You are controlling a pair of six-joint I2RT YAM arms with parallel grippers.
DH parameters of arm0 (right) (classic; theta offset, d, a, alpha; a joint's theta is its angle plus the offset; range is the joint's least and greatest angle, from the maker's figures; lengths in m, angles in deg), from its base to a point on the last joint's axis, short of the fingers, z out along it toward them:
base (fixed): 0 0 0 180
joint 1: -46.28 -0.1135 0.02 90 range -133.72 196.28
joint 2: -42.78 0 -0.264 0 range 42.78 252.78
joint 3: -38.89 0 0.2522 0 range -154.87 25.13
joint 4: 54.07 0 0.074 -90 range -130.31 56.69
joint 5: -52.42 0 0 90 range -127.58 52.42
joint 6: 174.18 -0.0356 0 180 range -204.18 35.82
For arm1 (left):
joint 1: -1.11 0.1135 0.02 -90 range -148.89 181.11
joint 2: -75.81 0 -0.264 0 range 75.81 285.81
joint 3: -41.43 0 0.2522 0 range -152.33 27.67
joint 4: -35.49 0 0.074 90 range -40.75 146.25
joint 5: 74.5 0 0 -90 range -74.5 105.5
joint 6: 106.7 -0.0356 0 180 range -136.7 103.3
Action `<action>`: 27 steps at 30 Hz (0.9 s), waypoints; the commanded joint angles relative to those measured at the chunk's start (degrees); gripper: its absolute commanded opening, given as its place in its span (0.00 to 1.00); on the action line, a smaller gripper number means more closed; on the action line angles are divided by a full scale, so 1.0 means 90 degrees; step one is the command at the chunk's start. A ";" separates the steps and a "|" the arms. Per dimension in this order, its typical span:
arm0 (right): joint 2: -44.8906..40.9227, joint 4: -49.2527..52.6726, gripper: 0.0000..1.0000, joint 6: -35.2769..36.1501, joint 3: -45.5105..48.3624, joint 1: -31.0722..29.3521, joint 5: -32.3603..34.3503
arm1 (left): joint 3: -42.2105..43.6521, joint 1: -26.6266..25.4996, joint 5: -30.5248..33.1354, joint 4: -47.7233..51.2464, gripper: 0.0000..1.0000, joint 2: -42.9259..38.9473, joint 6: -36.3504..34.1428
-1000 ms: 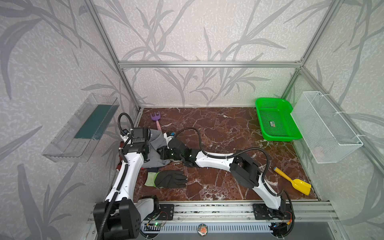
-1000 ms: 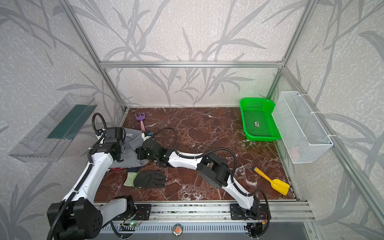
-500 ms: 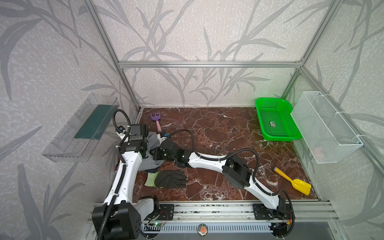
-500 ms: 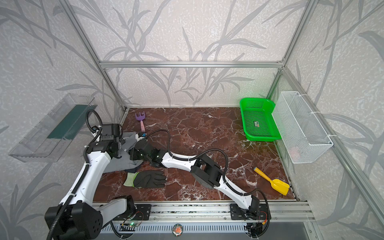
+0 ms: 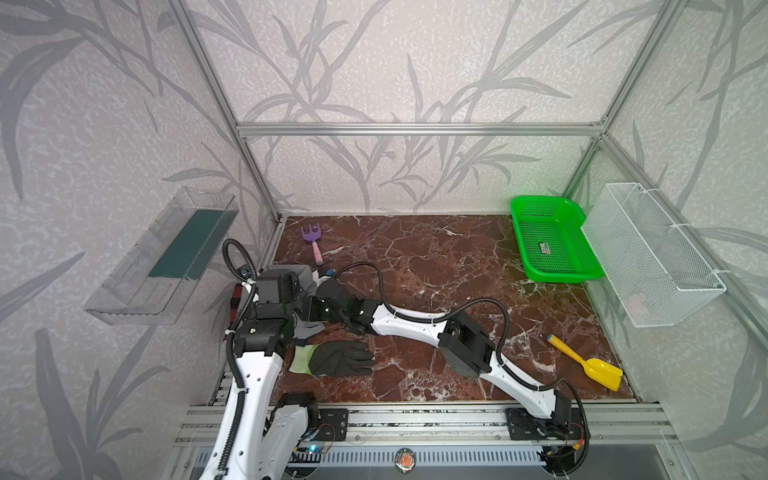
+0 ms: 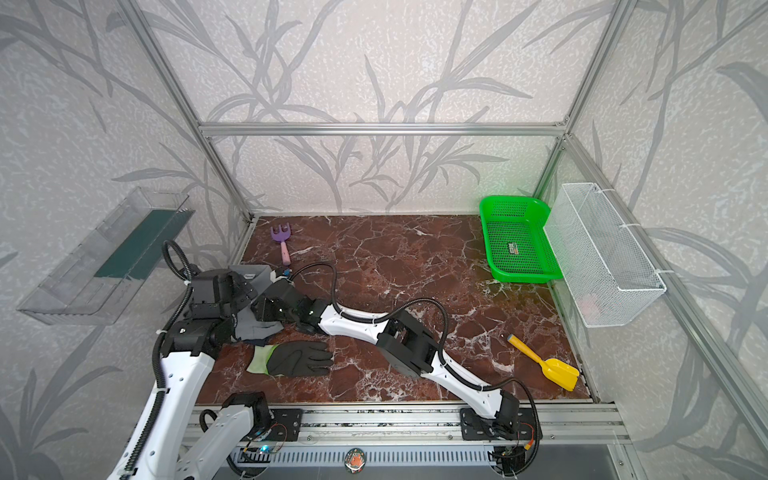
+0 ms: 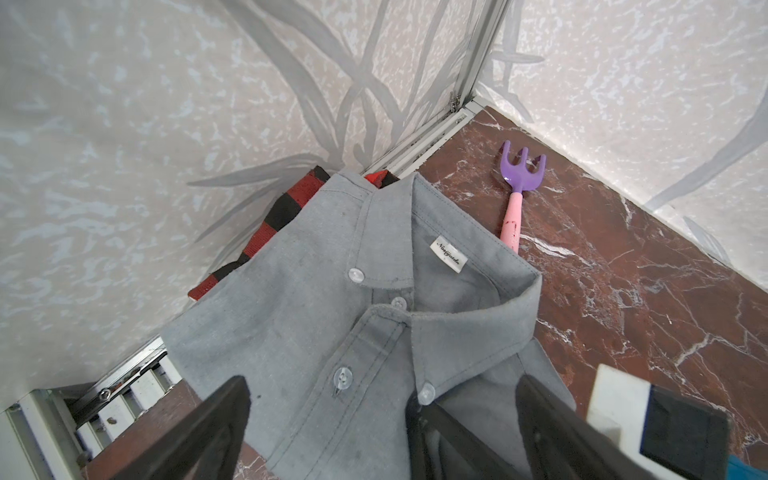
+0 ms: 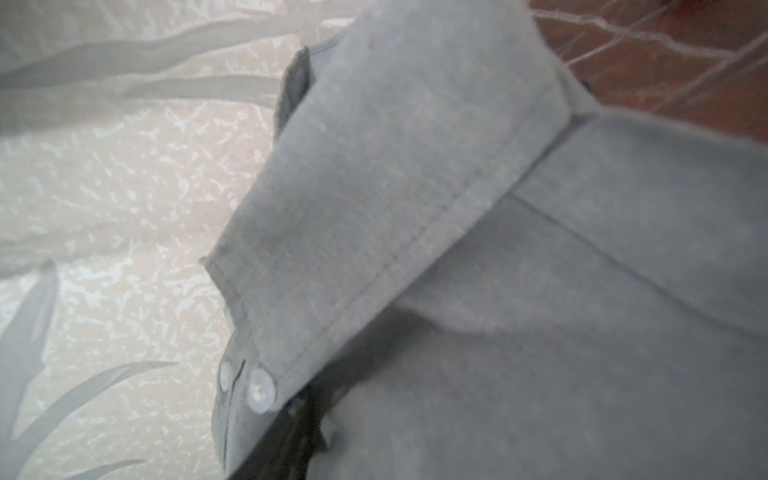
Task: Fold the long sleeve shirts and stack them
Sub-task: 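Lower the grey shirt onto the plaid shirt and open both grippers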
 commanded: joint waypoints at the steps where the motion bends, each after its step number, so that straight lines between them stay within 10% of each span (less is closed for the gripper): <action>1: -0.0867 -0.0043 0.68 0.0574 0.0693 0.0062 0.0354 | 0.0043 -0.0031 -0.0035 -0.0113 0.99 -0.0051 -0.0082; 7: -0.1550 -0.0179 0.99 0.0811 0.1490 0.0523 0.0261 | 0.0059 -0.0048 -0.0115 -0.0181 0.99 -0.0079 -0.0085; 16: -0.2990 -0.0226 0.99 0.1746 0.2880 0.0768 0.0672 | 0.0233 -0.0065 -0.0387 -0.0522 0.99 -0.0037 -0.0156; 27: -0.6999 -0.0887 0.99 0.4863 0.6760 0.1855 0.2701 | 0.1679 -0.0175 -0.1325 -0.3042 0.99 0.0117 -0.1346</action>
